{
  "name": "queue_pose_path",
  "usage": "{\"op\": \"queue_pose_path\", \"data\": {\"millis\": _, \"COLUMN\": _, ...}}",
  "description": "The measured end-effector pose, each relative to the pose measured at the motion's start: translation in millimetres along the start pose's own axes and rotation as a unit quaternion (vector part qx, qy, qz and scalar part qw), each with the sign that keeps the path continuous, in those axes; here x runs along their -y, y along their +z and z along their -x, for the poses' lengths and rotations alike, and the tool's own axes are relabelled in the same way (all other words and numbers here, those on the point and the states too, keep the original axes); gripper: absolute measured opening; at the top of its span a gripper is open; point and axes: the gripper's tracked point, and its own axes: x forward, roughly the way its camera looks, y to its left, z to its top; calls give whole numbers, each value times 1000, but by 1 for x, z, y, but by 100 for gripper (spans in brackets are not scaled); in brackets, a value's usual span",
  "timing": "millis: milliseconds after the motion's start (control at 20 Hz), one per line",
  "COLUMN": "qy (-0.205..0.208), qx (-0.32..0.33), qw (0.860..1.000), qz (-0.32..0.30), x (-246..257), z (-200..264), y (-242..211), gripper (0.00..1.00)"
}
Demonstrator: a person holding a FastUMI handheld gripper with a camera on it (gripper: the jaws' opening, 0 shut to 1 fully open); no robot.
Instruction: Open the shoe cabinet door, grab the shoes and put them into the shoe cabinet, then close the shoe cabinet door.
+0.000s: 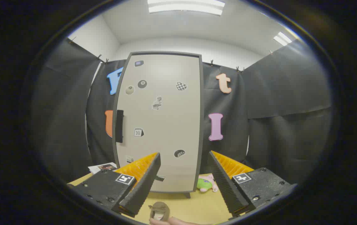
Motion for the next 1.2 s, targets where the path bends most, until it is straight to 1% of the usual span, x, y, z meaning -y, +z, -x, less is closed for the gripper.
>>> {"op": "queue_pose_path", "data": {"millis": 300, "qy": 15, "qx": -14, "qw": 1000, "qz": -9, "x": -13, "z": -6, "y": -4, "gripper": 99}}
{"op": "queue_pose_path", "data": {"millis": 450, "qy": 10, "qx": -8, "qw": 1000, "qz": -3, "x": -13, "z": -13, "y": 0, "gripper": 99}}
{"op": "queue_pose_path", "data": {"millis": 650, "qy": 20, "qx": -9, "qw": 1000, "qz": -11, "x": -27, "z": -27, "y": 2, "gripper": 99}}
{"op": "queue_pose_path", "data": {"millis": 750, "qy": 40, "qx": -7, "qw": 999, "qz": -9, "x": -43, "z": -40, "y": 9, "gripper": 99}}
{"op": "queue_pose_path", "data": {"millis": 800, "qy": 43, "qx": -3, "qw": 999, "qz": -10, "x": -51, "z": -49, "y": 15, "gripper": 99}}
{"op": "queue_pose_path", "data": {"millis": 1000, "qy": 67, "qx": 12, "qw": 997, "qz": 23, "x": -99, "z": -84, "y": 30, "gripper": 99}}
{"op": "queue_pose_path", "data": {"millis": 1200, "qy": 104, "qx": 5, "qw": 994, "qz": 22, "x": -161, "z": -109, "y": 20, "gripper": 99}}
